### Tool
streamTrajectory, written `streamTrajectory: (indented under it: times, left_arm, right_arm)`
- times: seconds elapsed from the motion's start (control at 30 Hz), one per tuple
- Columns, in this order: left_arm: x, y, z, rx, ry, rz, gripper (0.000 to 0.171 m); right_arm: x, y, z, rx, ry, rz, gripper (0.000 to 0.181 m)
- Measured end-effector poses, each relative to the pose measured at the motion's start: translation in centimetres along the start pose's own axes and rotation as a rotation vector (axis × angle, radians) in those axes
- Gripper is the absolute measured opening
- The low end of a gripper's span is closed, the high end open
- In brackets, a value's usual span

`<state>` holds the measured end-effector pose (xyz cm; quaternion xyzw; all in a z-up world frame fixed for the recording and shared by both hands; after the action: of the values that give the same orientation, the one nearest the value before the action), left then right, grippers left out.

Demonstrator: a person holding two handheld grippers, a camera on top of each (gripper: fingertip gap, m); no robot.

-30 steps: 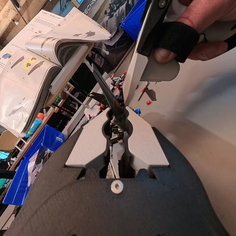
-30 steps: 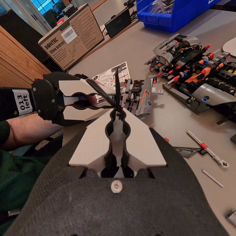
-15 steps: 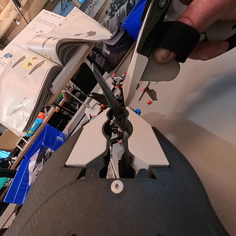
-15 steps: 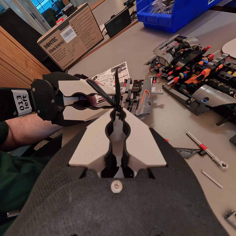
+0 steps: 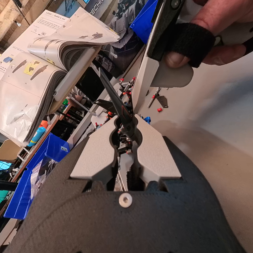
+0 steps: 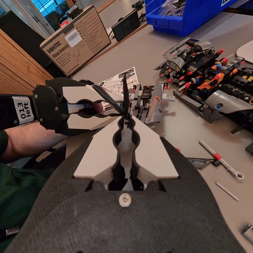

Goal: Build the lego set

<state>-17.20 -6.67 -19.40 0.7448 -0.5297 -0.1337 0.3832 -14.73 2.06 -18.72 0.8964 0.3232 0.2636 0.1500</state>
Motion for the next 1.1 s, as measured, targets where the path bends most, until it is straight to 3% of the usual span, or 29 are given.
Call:
streamTrajectory:
  times: [1.1]
  left_arm:
    - [0.32,0.39,-0.08,0.033,-0.015,-0.028,0.013]
  right_arm:
    - [-0.02,0.65,-0.41,0.1,0.005,0.064,0.004]
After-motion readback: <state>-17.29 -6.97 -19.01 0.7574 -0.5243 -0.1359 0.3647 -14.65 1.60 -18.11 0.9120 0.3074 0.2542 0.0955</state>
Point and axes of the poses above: each gripper's, where its closed fingertips meet, x back along the fingers, z out of its underside, y = z × x across the jaws, the point moved 6 cm from there along x, back along the fingers, and after that the axes turned 3 degrees about -x, right-handed, at the moved point
